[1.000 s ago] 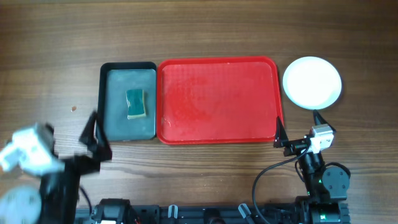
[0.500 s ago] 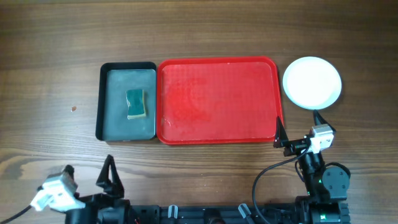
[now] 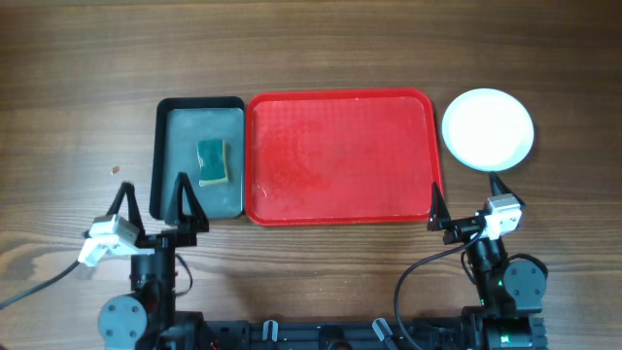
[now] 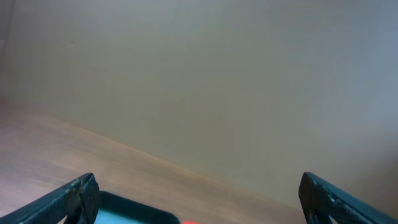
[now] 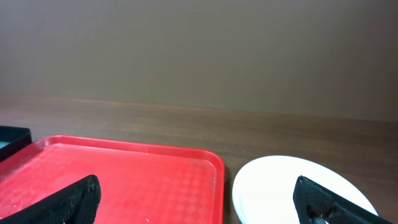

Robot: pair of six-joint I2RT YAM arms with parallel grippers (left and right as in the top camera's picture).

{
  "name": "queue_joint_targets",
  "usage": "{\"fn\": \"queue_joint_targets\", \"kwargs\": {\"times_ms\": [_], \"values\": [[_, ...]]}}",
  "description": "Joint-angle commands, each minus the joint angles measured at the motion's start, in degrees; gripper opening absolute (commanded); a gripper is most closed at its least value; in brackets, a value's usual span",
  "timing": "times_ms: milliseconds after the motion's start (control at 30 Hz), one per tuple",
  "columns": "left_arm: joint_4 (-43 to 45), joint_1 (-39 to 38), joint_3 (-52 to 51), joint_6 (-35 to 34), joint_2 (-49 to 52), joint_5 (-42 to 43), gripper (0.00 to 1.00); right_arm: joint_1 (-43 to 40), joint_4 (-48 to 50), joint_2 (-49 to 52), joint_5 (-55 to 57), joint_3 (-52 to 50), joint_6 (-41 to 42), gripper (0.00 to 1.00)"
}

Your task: Clean dirty plates on tray and stack at the side

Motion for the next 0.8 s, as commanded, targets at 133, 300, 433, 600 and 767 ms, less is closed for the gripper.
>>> {"fn": "queue_joint_targets", "kwargs": {"times_ms": [133, 300, 433, 600, 767], "values": [[11.0, 0.1, -10.4, -0.1, -0.5, 4.1, 1.0, -0.3, 0.2, -0.5, 0.5, -0.1, 0.7, 1.0], [11.0, 0.1, -11.3, -0.1, -0.5, 4.5, 1.0, -0.3, 0.2, -0.5, 0.5, -0.1, 0.7, 1.0], [11.0, 0.1, -12.5, -0.1, -0.5, 5.0, 1.0, -0.3, 0.2, -0.5, 0.5, -0.1, 0.7, 1.0], [13.2, 0.1, -14.8, -0.1, -0.5, 6.1, 1.0, -0.3, 0.2, -0.5, 0.5, -0.1, 0.7, 1.0], [1.5, 0.1, -14.8, 0.5, -0.5, 6.0, 1.0, -0.3, 0.2, -0.5, 0.5, -0.1, 0.7, 1.0]]}}
